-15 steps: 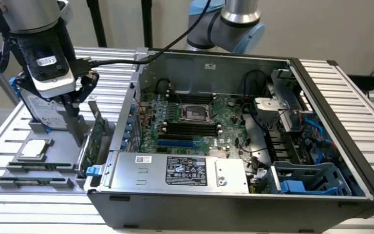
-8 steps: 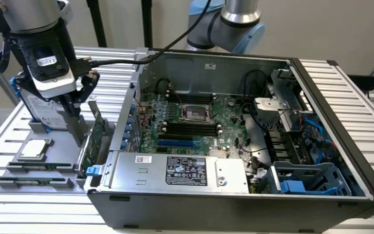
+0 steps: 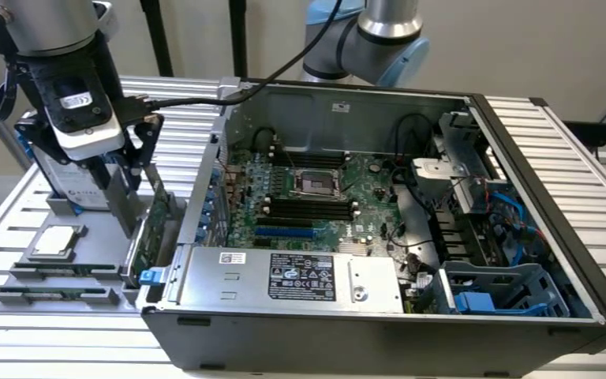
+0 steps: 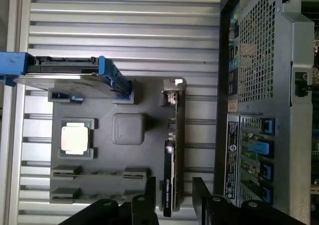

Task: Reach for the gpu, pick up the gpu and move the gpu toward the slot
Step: 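Pick up the gpu and move the gpu toward the slot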

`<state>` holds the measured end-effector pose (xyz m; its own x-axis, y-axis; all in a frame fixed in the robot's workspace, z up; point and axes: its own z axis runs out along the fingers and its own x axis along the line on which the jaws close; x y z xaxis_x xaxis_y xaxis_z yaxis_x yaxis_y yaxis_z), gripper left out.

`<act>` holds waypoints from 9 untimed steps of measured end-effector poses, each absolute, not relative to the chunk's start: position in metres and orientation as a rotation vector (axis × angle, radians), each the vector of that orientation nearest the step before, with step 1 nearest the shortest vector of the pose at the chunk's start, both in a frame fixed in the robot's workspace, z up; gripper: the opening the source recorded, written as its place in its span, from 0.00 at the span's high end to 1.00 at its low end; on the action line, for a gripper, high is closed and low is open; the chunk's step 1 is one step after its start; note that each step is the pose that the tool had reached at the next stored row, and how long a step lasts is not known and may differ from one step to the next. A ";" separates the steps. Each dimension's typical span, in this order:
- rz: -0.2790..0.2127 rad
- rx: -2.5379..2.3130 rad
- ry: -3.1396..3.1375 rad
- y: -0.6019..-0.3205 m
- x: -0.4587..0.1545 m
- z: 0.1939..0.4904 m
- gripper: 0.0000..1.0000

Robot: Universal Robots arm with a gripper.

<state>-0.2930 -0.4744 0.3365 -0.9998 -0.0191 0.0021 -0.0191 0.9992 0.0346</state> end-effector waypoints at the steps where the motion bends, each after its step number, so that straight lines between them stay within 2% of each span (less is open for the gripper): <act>1: -0.052 0.030 -3.139 -0.474 -0.294 0.335 0.58; 9: -0.046 0.030 -3.139 -0.475 -0.295 0.320 0.58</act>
